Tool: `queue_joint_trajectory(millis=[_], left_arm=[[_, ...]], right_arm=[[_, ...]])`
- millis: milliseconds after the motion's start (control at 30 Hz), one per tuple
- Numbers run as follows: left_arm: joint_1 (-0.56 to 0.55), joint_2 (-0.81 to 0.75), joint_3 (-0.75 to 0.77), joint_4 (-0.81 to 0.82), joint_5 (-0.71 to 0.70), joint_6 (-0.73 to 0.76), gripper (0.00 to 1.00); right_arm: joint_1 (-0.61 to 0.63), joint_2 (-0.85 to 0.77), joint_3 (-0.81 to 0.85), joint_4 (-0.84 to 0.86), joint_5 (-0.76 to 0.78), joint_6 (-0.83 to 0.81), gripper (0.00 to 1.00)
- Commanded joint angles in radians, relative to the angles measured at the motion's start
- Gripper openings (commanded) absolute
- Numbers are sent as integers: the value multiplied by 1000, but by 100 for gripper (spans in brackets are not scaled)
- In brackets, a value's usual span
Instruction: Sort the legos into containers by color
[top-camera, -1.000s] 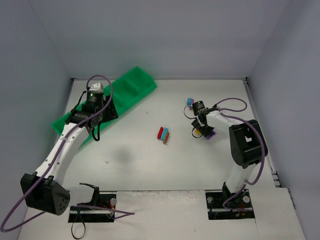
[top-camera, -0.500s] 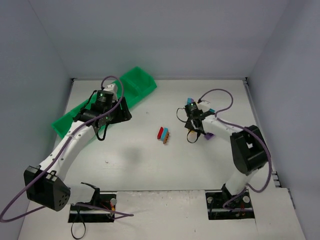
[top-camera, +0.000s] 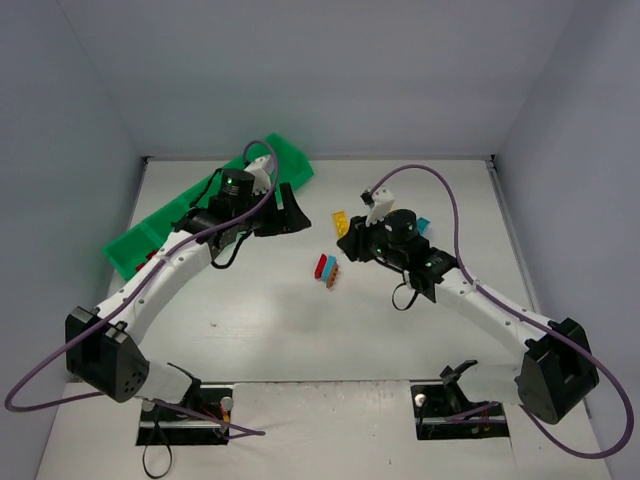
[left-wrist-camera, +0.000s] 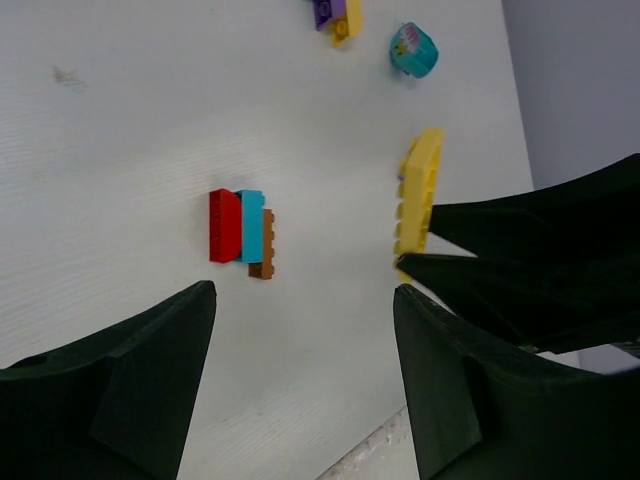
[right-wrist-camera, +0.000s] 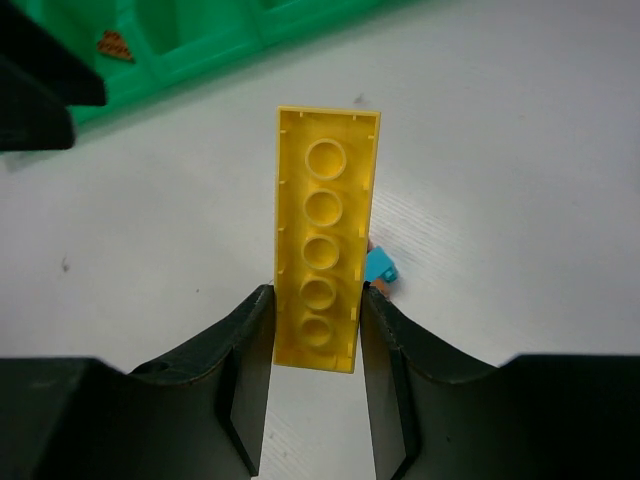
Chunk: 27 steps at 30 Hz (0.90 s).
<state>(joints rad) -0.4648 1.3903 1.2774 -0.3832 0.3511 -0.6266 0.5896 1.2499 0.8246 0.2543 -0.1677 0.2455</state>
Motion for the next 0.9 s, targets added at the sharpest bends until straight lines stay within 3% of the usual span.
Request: queue_joint_trajectory(millis=[0, 467, 567, 667, 700, 767, 800, 867], left_arm=[[-30, 18, 69, 124, 88, -61, 66], [-103, 127, 134, 184, 48, -102, 65], [-112, 148, 145, 178, 49, -102, 52], [-115, 151, 140, 181, 43, -105, 20], [-113, 147, 137, 184, 34, -104, 7], [-110, 141, 142, 181, 6, -79, 0], [-110, 139, 148, 161, -9, -68, 0], [-104, 142, 169, 133, -61, -24, 0]], right_arm=[[3, -1, 31, 92, -197, -97, 0], [21, 36, 87, 108, -257, -115, 0], [21, 40, 90, 118, -254, -110, 0], [21, 51, 97, 117, -259, -112, 0], [21, 55, 100, 115, -257, -112, 3], [19, 62, 102, 112, -239, -103, 15], [19, 69, 105, 108, -233, -98, 36], [10, 83, 116, 88, -230, -80, 55]])
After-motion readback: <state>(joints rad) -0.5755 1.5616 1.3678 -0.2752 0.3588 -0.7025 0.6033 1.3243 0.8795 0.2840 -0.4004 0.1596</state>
